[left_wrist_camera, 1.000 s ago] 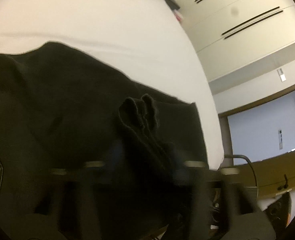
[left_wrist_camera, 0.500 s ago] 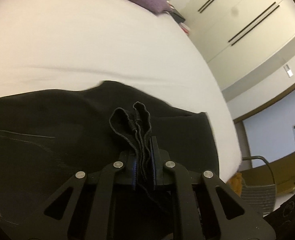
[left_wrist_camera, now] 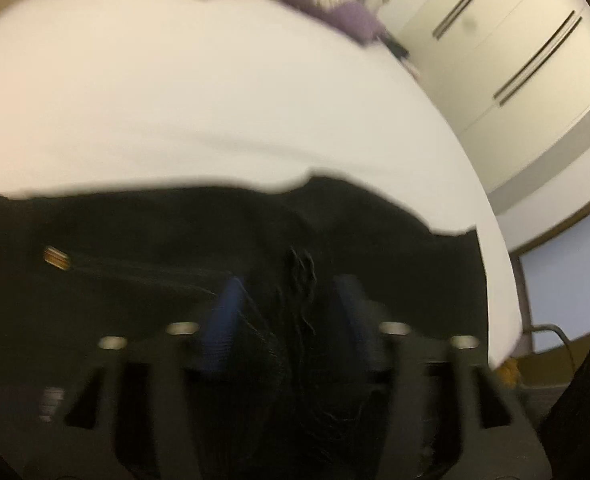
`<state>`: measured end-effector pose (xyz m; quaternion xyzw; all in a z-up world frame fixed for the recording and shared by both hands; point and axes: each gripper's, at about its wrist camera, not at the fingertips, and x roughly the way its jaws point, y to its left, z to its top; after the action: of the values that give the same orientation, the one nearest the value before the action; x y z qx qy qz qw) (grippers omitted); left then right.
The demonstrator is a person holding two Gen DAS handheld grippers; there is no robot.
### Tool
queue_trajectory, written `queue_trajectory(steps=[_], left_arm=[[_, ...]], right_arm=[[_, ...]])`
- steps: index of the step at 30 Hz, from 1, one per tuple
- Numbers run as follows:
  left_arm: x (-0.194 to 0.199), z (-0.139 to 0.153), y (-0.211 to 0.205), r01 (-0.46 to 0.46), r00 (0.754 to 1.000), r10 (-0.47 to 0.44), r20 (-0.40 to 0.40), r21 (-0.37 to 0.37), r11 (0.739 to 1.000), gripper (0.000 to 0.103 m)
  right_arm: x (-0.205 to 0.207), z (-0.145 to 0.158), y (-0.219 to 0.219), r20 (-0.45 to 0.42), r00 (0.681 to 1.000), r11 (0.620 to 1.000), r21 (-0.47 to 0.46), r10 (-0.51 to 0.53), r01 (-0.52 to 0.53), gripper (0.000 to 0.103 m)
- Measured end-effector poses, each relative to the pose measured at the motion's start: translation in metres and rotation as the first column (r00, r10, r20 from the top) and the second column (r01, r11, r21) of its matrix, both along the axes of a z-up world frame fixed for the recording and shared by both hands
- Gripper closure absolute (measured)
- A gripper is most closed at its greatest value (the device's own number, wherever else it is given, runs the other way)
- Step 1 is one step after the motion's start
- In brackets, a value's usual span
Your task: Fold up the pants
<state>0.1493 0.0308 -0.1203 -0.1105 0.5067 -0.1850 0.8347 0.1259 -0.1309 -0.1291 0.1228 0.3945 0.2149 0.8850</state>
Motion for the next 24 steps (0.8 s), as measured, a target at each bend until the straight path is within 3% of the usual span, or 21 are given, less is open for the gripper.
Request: queue_trajectory(steps=[3, 5, 8, 10, 11, 12, 13, 14, 17, 20, 22, 24], left_arm=[[-0.015, 0.025, 0.002, -0.034, 0.997, 0.034, 0.074, -0.005, 0.999, 0.039], [-0.031, 0.035, 0.002, 0.022, 0.994, -0.018, 0.103, -0.039, 0.999, 0.039], [-0.054, 0.026, -0.005, 0.124, 0.987, -0.12, 0.108, -0.035, 0.992, 0.039], [-0.064, 0.001, -0.014, 0.156, 0.987, -0.154, 0.046, -0.025, 0.987, 0.039], [-0.068, -0.012, -0.018, 0.158, 0.987, -0.157, 0.013, -0.023, 0.987, 0.039], [-0.076, -0.022, -0.019, 0.161, 0.987, -0.161, 0.006, -0.018, 0.987, 0.039], [-0.083, -0.024, -0.019, 0.168, 0.985, -0.168, 0.037, 0.001, 0.986, 0.039], [-0.09, -0.023, -0.018, 0.178, 0.981, -0.18, 0.073, 0.022, 0.984, 0.039], [-0.097, -0.021, -0.011, 0.179, 0.977, -0.189, 0.104, 0.094, 0.979, 0.039], [-0.091, -0.014, -0.003, 0.134, 0.985, -0.144, 0.098, 0.1, 0.986, 0.039], [-0.101, 0.004, 0.0, 0.142, 0.976, -0.15, 0.155, 0.061, 0.988, 0.039], [-0.112, 0.015, -0.003, 0.164, 0.964, -0.171, 0.202, 0.051, 0.985, 0.039]], right_arm=[[0.016, 0.014, -0.063, 0.004, 0.992, 0.981, 0.145, -0.128, 0.126, 0.055], [0.031, 0.008, -0.092, -0.027, 0.984, 0.962, 0.211, -0.174, 0.176, 0.055], [0.067, -0.018, -0.123, -0.125, 0.976, 0.921, 0.328, -0.178, 0.21, 0.055], [0.087, -0.041, -0.137, -0.189, 0.963, 0.905, 0.345, -0.192, 0.248, 0.055], [0.099, -0.058, -0.144, -0.231, 0.951, 0.908, 0.318, -0.205, 0.273, 0.061], [0.105, -0.072, -0.151, -0.258, 0.937, 0.911, 0.276, -0.236, 0.305, 0.085], [0.108, -0.082, -0.157, -0.278, 0.929, 0.906, 0.276, -0.242, 0.319, 0.1], [0.111, -0.089, -0.169, -0.291, 0.922, 0.895, 0.291, -0.255, 0.339, 0.103], [0.106, -0.1, -0.192, -0.284, 0.93, 0.85, 0.406, -0.232, 0.336, 0.103], [0.092, -0.087, -0.189, -0.288, 0.923, 0.853, 0.383, -0.254, 0.355, 0.1], [0.077, -0.067, -0.188, -0.265, 0.935, 0.847, 0.417, -0.234, 0.33, 0.088], [0.046, -0.05, -0.179, -0.231, 0.954, 0.818, 0.501, -0.189, 0.283, 0.067]])
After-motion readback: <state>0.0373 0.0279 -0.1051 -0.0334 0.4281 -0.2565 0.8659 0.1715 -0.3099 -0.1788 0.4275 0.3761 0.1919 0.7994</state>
